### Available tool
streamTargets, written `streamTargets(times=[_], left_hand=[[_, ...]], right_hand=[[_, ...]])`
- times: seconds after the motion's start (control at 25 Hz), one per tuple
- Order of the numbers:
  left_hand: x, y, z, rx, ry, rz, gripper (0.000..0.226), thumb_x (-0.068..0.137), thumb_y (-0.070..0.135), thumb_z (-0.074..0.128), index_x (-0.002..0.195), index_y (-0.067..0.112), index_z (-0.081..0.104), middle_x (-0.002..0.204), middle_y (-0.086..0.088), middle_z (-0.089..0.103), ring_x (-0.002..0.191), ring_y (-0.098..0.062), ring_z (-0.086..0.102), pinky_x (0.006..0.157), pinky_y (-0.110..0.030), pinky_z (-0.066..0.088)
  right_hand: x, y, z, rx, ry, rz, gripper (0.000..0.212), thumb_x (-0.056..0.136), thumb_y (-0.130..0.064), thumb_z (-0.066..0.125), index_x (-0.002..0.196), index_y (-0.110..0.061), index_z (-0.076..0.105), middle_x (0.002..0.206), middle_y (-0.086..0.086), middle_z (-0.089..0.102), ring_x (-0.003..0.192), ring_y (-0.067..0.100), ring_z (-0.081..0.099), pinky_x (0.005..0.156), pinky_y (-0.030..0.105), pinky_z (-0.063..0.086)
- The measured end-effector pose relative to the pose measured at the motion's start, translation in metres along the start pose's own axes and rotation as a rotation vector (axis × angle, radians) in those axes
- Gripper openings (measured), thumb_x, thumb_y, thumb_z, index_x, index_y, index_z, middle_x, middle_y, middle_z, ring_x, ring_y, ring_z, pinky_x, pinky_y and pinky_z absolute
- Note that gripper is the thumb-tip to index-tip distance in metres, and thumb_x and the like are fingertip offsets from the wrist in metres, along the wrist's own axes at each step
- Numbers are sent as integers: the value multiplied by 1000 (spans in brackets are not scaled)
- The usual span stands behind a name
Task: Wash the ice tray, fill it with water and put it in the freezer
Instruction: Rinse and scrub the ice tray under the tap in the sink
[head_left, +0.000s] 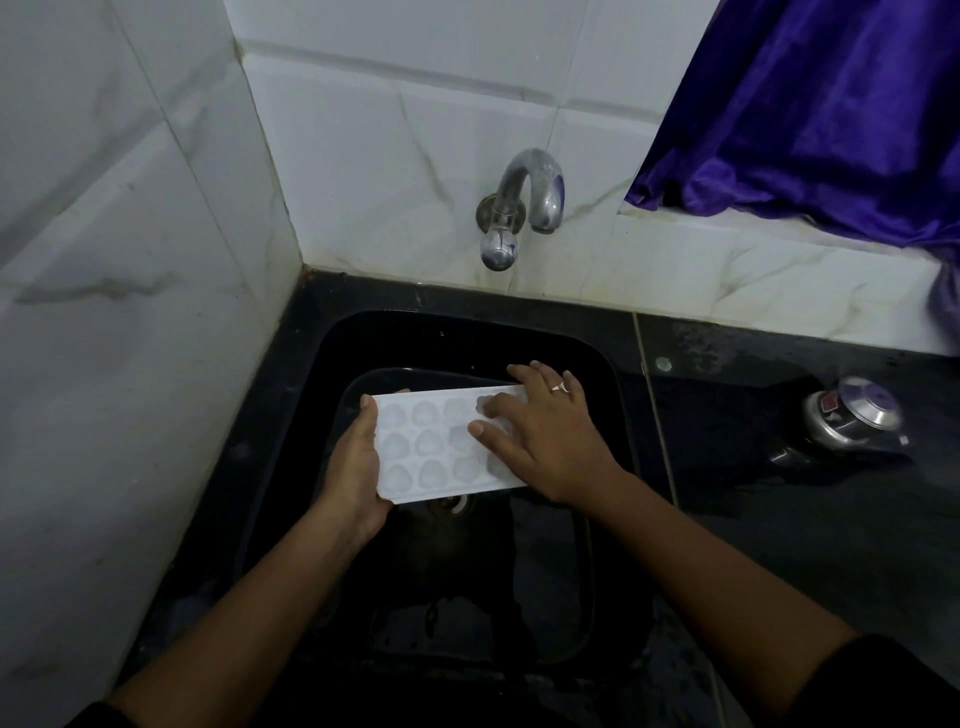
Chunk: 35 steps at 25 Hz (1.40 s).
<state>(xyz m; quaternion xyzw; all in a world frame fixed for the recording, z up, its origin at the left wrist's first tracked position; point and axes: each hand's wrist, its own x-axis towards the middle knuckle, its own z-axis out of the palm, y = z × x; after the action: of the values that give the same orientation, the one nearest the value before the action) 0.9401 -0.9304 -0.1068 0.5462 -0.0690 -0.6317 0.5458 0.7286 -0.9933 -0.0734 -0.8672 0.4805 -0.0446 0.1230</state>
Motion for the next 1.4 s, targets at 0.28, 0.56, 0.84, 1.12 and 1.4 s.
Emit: streamTargets(times=[0.28, 0.56, 0.84, 1.12, 1.4], left_hand=[[3, -2, -1, -5, 5, 4, 57, 107, 62, 38, 134, 23, 70, 125, -13, 76, 112, -37, 74, 89, -52, 59], [4, -4, 4, 4, 2, -37, 62, 105, 64, 41, 133, 17, 69, 122, -17, 77, 112, -41, 74, 98, -60, 56], [5, -5, 1, -11, 8, -39, 61, 105, 63, 41, 134, 17, 68, 124, -18, 75, 112, -40, 74, 94, -55, 58], [3, -2, 6, -6, 13, -33, 62, 105, 64, 41, 132, 16, 69, 119, -17, 77, 108, -40, 75, 88, -53, 60], [6, -2, 7, 28, 21, -30, 65, 104, 65, 42, 132, 13, 69, 120, -18, 77, 109, -40, 75, 96, -58, 58]], right_hand=[[0, -2, -6, 46, 23, 13, 69, 96, -75, 22, 132, -34, 64, 163, 8, 36, 155, 29, 21, 126, 59, 8], [4, -22, 7, 33, 14, -64, 66, 97, -74, 25, 132, -32, 63, 163, 11, 36, 155, 31, 21, 126, 59, 5], [5, -21, 4, 3, -7, -86, 65, 97, -75, 23, 132, -37, 63, 163, 10, 36, 156, 31, 19, 126, 60, 3], [5, -19, 3, -4, 10, -85, 63, 98, -74, 25, 134, -37, 61, 162, 11, 38, 155, 32, 21, 125, 60, 4], [5, -16, -1, 0, -6, -92, 61, 99, -73, 25, 135, -38, 60, 163, 10, 35, 156, 31, 18, 126, 59, 4]])
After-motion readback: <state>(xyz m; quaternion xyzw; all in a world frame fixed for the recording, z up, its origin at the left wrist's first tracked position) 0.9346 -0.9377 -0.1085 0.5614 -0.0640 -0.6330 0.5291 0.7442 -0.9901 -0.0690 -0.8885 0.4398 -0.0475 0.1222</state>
